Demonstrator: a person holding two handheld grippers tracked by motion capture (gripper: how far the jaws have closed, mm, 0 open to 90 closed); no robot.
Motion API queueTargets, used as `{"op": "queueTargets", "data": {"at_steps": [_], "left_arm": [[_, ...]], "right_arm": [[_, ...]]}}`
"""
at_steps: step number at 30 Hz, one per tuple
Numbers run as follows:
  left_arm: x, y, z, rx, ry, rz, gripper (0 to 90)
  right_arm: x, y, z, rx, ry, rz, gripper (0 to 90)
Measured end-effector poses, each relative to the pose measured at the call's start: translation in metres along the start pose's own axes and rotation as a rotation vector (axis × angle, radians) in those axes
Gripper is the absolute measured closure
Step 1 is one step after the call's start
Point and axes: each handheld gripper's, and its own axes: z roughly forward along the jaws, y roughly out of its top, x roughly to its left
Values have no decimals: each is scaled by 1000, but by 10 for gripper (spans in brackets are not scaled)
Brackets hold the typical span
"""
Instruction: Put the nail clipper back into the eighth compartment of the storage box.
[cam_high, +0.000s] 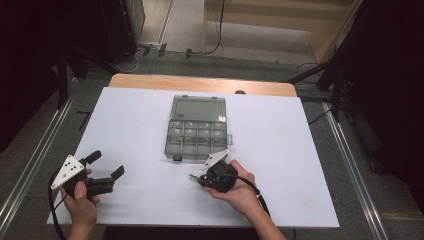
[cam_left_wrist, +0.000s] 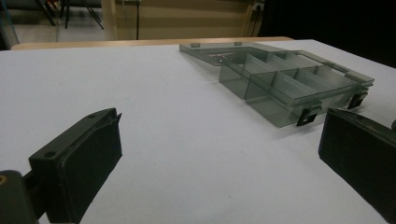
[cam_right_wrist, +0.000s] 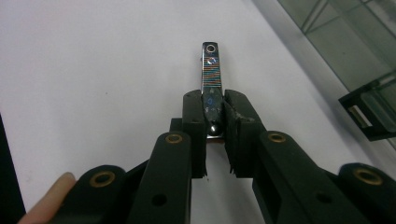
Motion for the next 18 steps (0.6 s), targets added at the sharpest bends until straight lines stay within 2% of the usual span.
{"op": "queueTargets", "data": {"at_steps": [18], "left_arm": [[0, 0, 0, 1, -1, 1, 0]], "right_arm": [[-7, 0, -13, -31, 3, 31, 815]]}}
